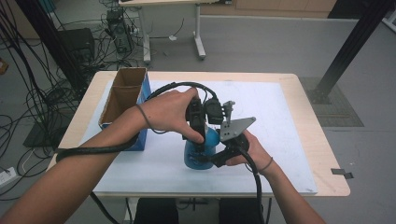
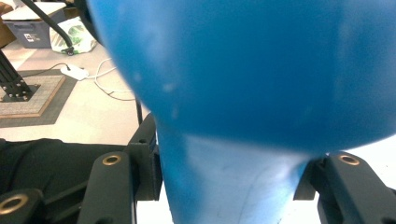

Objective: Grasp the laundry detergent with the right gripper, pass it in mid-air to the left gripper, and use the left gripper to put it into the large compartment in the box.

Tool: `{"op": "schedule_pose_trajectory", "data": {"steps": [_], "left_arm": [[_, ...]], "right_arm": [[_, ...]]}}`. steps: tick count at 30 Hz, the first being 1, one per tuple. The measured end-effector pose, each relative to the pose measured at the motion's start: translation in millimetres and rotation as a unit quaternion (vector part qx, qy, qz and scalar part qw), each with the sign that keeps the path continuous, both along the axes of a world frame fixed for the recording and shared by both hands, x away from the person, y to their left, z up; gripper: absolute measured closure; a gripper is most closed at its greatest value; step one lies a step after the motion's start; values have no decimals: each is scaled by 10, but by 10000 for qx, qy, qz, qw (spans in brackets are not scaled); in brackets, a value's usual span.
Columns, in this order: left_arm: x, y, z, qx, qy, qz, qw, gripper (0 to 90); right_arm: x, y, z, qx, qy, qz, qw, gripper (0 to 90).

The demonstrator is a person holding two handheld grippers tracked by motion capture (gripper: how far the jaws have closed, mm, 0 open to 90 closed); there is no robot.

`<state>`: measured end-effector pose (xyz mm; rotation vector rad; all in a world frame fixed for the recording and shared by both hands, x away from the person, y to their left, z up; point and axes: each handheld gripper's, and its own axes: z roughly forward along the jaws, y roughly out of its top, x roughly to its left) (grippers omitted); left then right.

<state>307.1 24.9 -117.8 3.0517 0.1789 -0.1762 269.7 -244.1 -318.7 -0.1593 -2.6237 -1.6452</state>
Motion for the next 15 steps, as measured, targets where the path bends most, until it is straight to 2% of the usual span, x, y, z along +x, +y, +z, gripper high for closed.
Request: {"op": "schedule_pose_trajectory", "data": {"steps": [7,15], "left_arm": [[-17,20,16,-49,-44,18,10000,370],[-14,-2,14,-8,-29,19,10000,371]], "right_arm": [[7,1,-20,63,-15,4,10000,424],[0,-2,-24,64,-18,-4,10000,424]]}}
